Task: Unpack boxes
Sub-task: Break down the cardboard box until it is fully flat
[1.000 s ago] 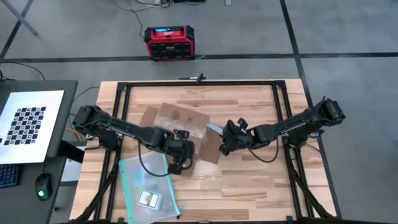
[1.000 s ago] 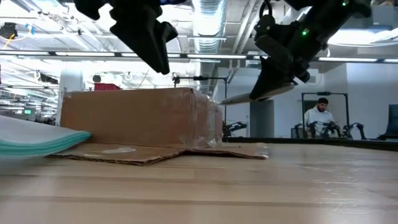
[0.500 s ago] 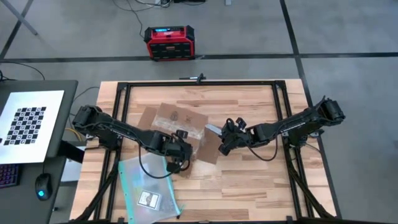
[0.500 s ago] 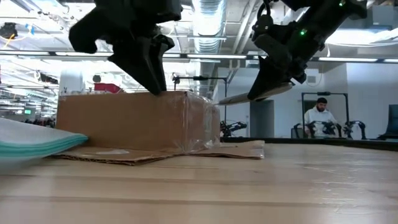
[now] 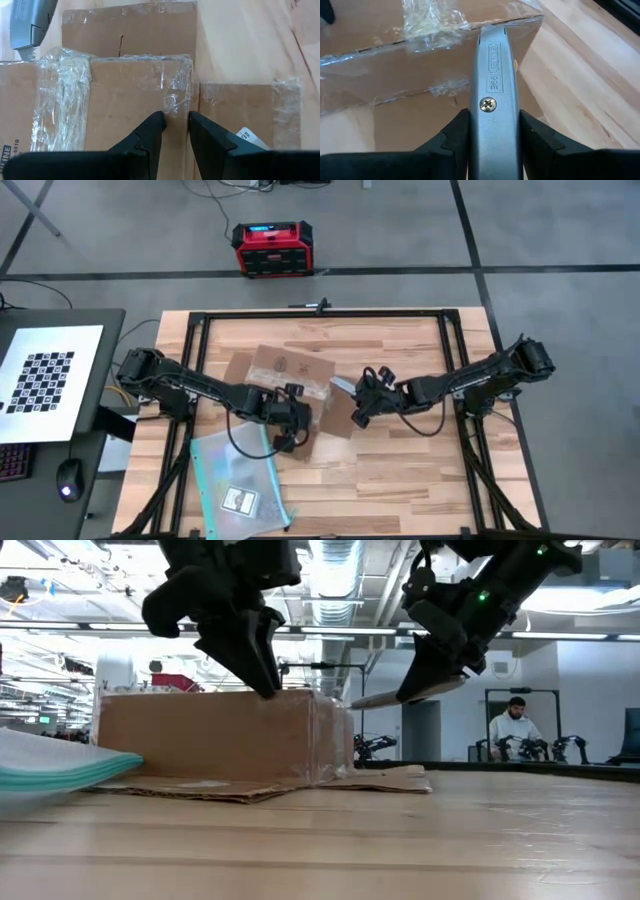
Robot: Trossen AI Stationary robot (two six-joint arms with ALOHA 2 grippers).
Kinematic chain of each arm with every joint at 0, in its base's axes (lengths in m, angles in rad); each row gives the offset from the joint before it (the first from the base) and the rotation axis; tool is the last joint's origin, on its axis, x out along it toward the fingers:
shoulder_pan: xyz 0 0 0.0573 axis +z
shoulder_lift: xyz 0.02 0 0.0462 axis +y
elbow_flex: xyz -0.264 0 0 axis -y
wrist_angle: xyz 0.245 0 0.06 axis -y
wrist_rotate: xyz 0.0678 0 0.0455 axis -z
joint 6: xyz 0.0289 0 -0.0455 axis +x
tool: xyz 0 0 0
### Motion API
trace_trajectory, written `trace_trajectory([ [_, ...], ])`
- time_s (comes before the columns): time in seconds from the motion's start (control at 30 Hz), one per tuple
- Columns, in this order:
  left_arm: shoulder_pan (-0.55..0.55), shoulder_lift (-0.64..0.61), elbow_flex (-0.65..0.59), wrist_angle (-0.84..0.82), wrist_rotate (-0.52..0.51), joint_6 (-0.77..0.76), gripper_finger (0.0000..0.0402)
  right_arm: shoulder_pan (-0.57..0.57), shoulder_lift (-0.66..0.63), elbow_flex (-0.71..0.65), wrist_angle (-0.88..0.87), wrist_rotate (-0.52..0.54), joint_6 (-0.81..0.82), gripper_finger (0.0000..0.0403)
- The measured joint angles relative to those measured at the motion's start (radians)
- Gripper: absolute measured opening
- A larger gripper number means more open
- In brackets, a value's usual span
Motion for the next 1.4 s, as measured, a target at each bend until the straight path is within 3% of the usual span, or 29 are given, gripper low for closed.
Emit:
trace_trajectory([
  [0.87, 0.005, 0.000, 0.001, -0.014, -0.011, -0.094, 0.0082, 0.001, -0.001, 0.034, 0.016, -0.213, -0.201, 0.0122],
  [1.3, 0.006, 0.000, 0.001, -0.019, -0.013, -0.099, 0.0082, 0.001, -0.018, 0.043, -0.040, -0.234, -0.217, 0.0122],
  [1.33, 0.006, 0.000, 0.001, -0.022, -0.013, -0.099, 0.0082, 0.001, -0.027, 0.043, -0.053, -0.252, -0.219, 0.0122],
  [1.4, 0.010, 0.001, 0.000, -0.022, -0.074, -0.100, 0.0082, 0.002, -0.050, 0.046, -0.057, -0.484, -0.257, 0.0121],
])
